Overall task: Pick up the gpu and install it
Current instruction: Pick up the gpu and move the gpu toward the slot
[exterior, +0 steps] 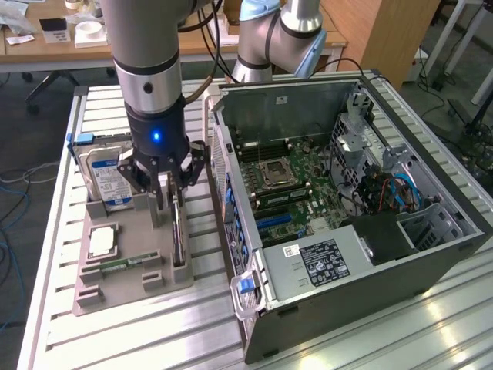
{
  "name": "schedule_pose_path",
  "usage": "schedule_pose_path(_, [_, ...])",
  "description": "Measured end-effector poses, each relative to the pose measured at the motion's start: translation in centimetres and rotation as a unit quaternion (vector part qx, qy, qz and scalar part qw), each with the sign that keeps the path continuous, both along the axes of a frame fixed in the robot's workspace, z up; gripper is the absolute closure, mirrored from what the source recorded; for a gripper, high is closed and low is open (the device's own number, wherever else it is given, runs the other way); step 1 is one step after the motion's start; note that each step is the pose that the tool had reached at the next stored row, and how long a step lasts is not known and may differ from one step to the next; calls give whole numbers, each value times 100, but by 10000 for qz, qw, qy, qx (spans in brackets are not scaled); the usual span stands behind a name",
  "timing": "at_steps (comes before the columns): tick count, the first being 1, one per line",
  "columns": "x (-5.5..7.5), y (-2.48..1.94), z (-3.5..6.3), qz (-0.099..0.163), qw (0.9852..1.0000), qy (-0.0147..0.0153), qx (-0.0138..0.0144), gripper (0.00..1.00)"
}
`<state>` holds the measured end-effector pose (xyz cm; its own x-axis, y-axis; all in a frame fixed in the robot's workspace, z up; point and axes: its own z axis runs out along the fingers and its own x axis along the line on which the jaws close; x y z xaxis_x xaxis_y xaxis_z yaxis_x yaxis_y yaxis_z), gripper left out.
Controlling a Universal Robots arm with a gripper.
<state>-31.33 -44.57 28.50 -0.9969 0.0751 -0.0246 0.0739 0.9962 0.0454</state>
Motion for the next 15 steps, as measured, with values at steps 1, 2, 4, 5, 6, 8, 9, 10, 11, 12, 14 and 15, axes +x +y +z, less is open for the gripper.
schedule_pose_path(1, [8, 0, 0, 0, 10000, 1, 0, 58])
schedule_pose_path(2, [15, 0, -2, -1, 10000, 1, -1, 58])
schedule_pose_path(4, [18, 1, -22, -2, 10000, 1, 0, 58])
schedule_pose_path(5, [19, 1, -37, -2, 10000, 2, -1, 58])
schedule_pose_path(6, [20, 1, -53, -1, 10000, 1, -1, 58])
schedule_pose_path(8, [21, 0, -86, -1, 10000, 1, -1, 58])
schedule_pose_path(9, [21, 0, -101, -1, 10000, 1, -1, 58])
schedule_pose_path(10, [21, 0, -118, -1, 10000, 1, -1, 58])
schedule_pose_path(11, [21, 0, -133, -1, 10000, 1, -1, 58])
schedule_pose_path(12, [21, 0, -147, -1, 10000, 2, -1, 58])
schedule_pose_path(14, [22, 0, -174, -1, 10000, 2, -1, 58])
schedule_pose_path(15, [22, 0, -187, -1, 10000, 1, -1, 58])
